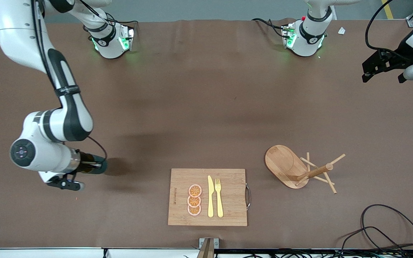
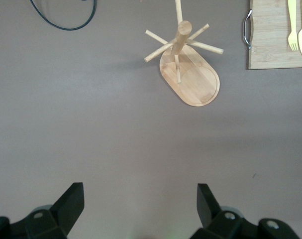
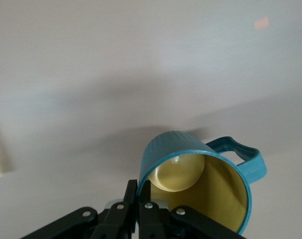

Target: Pass cup and hang on rack

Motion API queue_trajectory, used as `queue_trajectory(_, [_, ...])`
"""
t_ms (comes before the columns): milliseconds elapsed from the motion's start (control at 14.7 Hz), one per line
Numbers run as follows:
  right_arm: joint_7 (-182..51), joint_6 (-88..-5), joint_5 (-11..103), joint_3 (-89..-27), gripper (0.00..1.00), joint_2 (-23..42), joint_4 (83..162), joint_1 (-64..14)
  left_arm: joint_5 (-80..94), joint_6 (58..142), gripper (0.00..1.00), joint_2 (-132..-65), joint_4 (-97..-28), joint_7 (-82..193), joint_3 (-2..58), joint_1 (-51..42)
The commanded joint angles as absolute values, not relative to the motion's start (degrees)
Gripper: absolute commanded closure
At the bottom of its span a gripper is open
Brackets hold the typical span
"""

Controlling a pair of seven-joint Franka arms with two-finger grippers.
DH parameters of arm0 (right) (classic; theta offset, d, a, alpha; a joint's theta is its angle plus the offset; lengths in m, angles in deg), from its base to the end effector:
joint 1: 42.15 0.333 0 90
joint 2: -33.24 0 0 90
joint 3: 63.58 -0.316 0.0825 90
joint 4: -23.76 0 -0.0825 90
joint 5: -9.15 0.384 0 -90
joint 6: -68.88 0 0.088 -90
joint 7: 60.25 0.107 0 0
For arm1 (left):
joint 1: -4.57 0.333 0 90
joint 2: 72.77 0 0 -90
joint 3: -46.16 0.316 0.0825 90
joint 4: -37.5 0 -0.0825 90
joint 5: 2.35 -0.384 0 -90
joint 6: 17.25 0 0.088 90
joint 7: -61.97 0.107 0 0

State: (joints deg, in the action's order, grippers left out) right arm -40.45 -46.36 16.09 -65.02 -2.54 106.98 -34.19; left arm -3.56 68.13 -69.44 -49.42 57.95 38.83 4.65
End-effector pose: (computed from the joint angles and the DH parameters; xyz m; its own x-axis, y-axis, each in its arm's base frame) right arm 0.6984 0.1197 0.3152 0.9668 -0.2328 -0.1056 -0.2424 -0.9660 -0.0898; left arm 0.5236 -0.0666 0.6737 0.9980 -0.0546 0.0327 -0.0538 -0.9982 -0.0262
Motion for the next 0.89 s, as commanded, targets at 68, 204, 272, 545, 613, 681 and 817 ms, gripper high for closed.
queue_trajectory(68, [-23.29, -45.82, 20.57, -64.72, 1.0, -4.46, 101.74, -24.42, -2.79, 67.04, 0.0, -69.17, -48.63, 59.07, 38.69, 4.93])
queue_trajectory(204, [-13.37, -45.99, 22.06, -64.72, 1.0, -7.96, 95.33, -18.36, -2.79, 67.04, 0.0, -69.17, -48.54, 59.07, 38.69, 5.01])
queue_trajectory(272, [-9.75, -46.51, 22.15, -64.72, 1.0, -9.89, 92.43, -15.46, -2.79, 67.04, 0.0, -69.34, -48.45, 58.9, 38.69, 4.93])
queue_trajectory(545, [-6.29, -56.06, 25.39, -67.69, 1.0, -17.63, 84.76, -8.49, -2.79, 67.12, 0.0, -69.78, -48.45, 58.02, 38.69, 4.75])
queue_trajectory(613, [-6.02, -60.28, 26.28, -69.45, 1.0, -19.48, 84.06, -7.79, -2.71, 67.12, 0.0, -69.87, -48.37, 58.02, 38.69, 4.75])
queue_trajectory(681, [-5.76, -63.97, 26.29, -70.51, 1.0, -21.06, 83.35, -6.39, -2.88, 67.12, 0.0, -69.96, -48.37, 57.93, 38.69, 4.66])
queue_trajectory(817, [-2.53, -66.12, 26.29, -70.44, 1.0, -23.79, 80.46, -3.23, -2.88, 67.21, 0.0, -70.22, -48.19, 57.84, 38.69, 4.22])
